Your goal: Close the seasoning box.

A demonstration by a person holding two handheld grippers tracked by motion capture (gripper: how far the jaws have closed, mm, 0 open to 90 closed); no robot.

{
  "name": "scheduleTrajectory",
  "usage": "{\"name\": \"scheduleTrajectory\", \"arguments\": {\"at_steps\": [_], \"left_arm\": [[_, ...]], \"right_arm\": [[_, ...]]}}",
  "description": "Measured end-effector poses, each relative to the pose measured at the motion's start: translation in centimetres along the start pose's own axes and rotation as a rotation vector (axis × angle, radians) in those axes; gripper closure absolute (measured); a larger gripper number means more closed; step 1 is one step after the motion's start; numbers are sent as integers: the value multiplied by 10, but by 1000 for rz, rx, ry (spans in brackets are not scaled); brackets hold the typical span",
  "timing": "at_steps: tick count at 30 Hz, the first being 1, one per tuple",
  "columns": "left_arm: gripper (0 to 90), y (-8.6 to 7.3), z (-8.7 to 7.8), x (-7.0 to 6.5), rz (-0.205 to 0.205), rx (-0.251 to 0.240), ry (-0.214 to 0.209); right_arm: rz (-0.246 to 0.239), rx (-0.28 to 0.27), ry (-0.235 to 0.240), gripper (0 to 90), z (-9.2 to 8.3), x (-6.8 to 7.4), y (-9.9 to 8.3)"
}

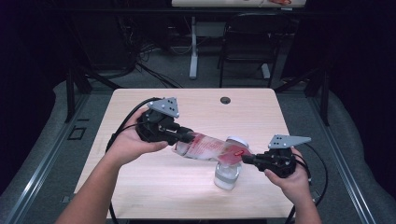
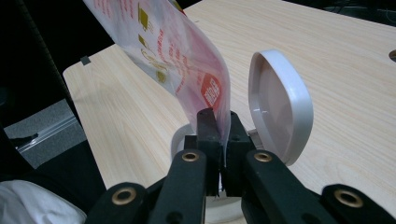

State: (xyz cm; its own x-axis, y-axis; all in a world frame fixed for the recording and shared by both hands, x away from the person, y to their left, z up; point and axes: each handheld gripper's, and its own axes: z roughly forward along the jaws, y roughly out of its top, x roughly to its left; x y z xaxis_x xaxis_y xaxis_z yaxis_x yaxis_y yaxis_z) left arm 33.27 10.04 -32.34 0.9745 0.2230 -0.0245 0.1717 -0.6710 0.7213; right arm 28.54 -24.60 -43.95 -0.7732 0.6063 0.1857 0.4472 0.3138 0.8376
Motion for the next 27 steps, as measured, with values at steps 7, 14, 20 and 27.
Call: {"name": "scheduleTrajectory", "arguments": {"at_steps": [7,14,20,27], "left_arm": [[783,0,3,1,-2,17,3],[782,0,6,2,-5,13,-1],[783,2,6,-1,4,16,-1],[783,2,4,-1,8,15,0]], "right_arm": [[-5,0,-5,886,-3,0,1],[7,-10,-7,885,-4,-3,-1],[9,-8,-10,884,-3,-3,-1],[3,-6,-8,883,-3,-2,0]]}}
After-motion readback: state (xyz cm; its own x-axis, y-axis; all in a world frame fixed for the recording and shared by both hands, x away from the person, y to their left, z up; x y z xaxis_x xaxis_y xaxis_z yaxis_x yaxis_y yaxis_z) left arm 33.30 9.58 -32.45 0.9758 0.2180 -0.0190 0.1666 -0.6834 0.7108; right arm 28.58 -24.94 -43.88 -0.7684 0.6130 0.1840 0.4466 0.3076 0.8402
